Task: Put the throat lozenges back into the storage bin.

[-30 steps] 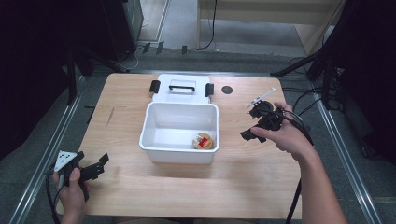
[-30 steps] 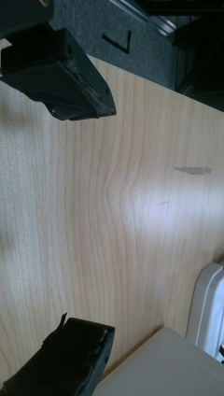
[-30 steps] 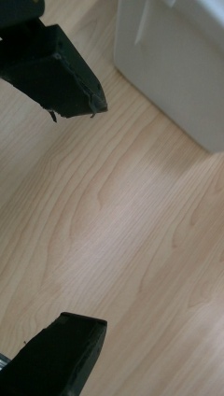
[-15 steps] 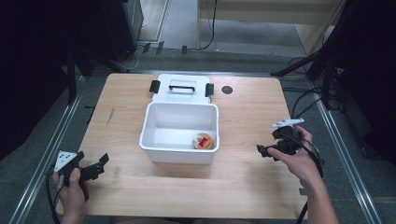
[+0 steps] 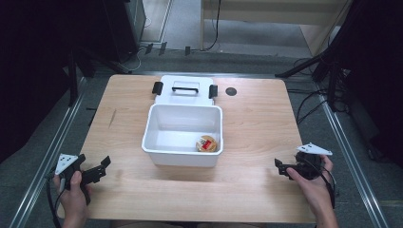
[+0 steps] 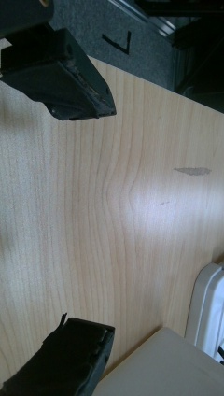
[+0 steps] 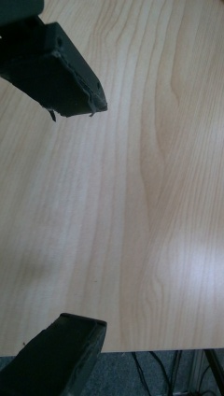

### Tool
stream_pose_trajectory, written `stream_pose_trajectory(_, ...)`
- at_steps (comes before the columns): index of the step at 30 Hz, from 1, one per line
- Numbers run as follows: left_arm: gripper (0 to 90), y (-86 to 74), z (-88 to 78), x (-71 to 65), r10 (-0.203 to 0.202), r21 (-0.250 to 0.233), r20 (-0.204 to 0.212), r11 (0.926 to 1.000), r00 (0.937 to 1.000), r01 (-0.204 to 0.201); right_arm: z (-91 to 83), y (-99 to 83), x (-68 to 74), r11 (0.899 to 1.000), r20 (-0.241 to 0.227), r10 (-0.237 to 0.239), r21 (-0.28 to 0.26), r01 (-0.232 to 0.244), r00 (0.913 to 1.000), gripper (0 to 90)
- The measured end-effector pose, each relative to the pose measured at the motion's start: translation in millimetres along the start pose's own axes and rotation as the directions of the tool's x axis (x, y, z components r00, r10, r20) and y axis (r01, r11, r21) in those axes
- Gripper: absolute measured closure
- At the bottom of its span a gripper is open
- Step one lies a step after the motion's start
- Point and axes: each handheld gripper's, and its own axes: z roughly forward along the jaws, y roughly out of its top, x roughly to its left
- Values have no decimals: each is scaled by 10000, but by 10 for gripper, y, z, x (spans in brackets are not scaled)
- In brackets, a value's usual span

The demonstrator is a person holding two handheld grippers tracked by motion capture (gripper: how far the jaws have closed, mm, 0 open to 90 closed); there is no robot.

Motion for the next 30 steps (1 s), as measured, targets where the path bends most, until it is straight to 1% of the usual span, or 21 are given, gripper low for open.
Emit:
stream_pose_trajectory(4, 0, 0, 1, -1, -14, -7, -2, 10000, 10000, 14, -36, -176, -45, 9989, 133, 333, -335, -328, 9994, 0)
stream_pose_trajectory(6, 0, 0, 3, 1, -23, -1, -3, 10000, 10000, 23, -61, -248, -65, 9978, 96, 489, -443, -484, 9988, 0)
stream_pose_trajectory(7, 0, 1, 3, 1, -16, 6, -9, 10000, 10000, 16, -75, -280, -76, 9976, 148, 462, -516, -453, 9988, 0)
stream_pose_trajectory(12, 0, 1, 2, 1, 6, -4, -13, 10000, 10000, -6, -155, -419, -103, 9933, 139, 775, -866, -760, 9969, 0)
stream_pose_trajectory(16, 0, -2, 0, 0, -12, -6, 15, 10000, 10000, 13, -206, -517, -107, 9916, 304, 798, -1042, -763, 9963, 0)
stream_pose_trajectory(17, 0, -2, 0, -1, -3, -10, 12, 10000, 10000, 3, -221, -538, -109, 9902, 328, 793, -1182, -749, 9963, 0)
stream_pose_trajectory(19, 0, 0, 3, -1, 8, 19, 5, 10000, 10000, -8, -256, -571, -119, 9858, 253, 937, -1426, -891, 9953, 0)
stream_pose_trajectory(20, 0, 0, 3, -1, 8, 19, 5, 10000, 10000, -8, -256, -571, -119, 9858, 253, 937, -1426, -891, 9953, 0)
stream_pose_trajectory(21, 0, 1, 6, -1, -4, 32, 11, 10000, 10000, 4, -285, -603, -148, 9771, 171, 1240, -1766, -1191, 9921, 0)
stream_pose_trajectory(23, 0, 3, 7, 1, -3, 87, 8, 10000, 10000, 3, -313, -624, -189, 9644, 17, 1652, -2098, -1612, 9863, 1)
stream_pose_trajectory(24, 0, 3, 7, 1, -3, 87, 8, 10000, 10000, 3, -313, -624, -189, 9644, 17, 1652, -2098, -1612, 9863, 1)
stream_pose_trajectory(25, 0, 4, 10, -2, 18, 122, 3, 9999, 10000, -18, -321, -633, -210, 9584, -87, 1874, -2175, -1848, 9822, 1)
stream_pose_trajectory(26, 0, 4, 10, -2, 18, 122, 3, 9999, 10000, -18, -321, -633, -210, 9584, -87, 1874, -2175, -1848, 9822, 1)
stream_pose_trajectory(28, 0, 5, 11, -7, 61, 138, 1, 9999, 10000, -61, -314, -629, -204, 9623, -186, 1803, -2037, -1803, 9834, 1)
stream_pose_trajectory(30, 0, 5, 12, -10, 70, 130, -16, 9999, 10000, -70, -311, -627, -190, 9651, -174, 1726, -1970, -1726, 9848, 1)
